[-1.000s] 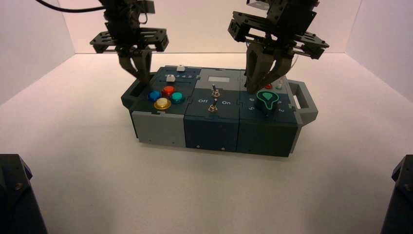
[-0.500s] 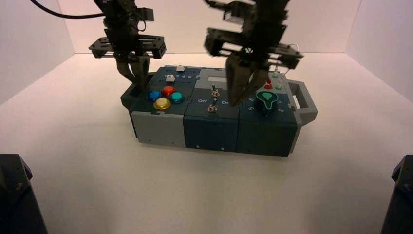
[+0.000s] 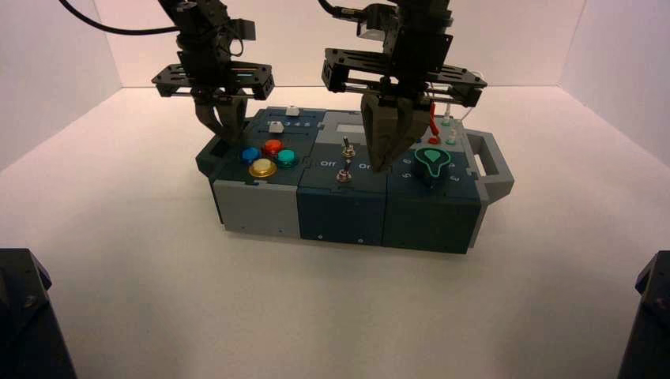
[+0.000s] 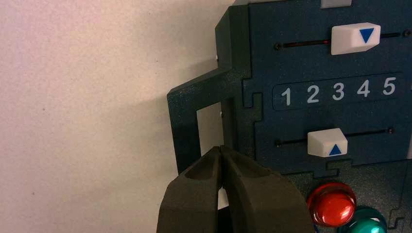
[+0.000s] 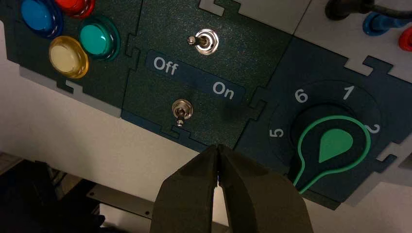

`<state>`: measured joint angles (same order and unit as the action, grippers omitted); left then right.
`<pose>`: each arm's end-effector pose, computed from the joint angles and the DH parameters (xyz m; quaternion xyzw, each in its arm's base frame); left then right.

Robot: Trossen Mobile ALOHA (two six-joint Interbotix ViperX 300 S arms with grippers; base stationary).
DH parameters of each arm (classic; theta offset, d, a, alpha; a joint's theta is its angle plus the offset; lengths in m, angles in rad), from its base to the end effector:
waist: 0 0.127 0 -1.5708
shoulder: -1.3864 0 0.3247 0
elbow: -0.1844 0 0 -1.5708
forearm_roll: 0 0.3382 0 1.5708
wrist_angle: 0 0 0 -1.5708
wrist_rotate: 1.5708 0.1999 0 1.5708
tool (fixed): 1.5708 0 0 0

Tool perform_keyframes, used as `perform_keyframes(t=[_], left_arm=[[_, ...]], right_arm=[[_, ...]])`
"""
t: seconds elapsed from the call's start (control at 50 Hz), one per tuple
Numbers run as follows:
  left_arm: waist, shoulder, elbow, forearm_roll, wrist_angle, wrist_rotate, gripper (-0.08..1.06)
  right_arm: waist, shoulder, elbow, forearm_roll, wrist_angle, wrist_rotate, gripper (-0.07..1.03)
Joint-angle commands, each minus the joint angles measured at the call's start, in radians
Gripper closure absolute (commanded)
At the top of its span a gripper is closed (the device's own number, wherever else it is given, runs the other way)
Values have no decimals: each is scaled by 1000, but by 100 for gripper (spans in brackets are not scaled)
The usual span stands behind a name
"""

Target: Flip the bottom switch off with the right gripper.

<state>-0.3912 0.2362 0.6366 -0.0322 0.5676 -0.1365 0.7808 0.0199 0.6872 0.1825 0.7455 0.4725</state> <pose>0.3462 -0.1466 -0.0339 0.0620 0.6582 -0.0990 0.7437 0.2299 0.2624 0.0284 -0.0018 0.6950 0.1258 0.7079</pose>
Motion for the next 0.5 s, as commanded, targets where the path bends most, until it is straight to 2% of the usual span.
perform_keyframes(t=[0.02, 0.22, 0.5], left_arm=[[17, 43, 6, 26, -8, 11, 101], [17, 48, 3, 26, -14, 11, 101], [17, 49, 8, 25, -15, 11, 101]], right_arm=[[6, -25, -29, -6, 0, 28, 98], [5, -2, -41, -29, 3, 74, 98], [6, 34, -44, -48, -2, 155, 98]])
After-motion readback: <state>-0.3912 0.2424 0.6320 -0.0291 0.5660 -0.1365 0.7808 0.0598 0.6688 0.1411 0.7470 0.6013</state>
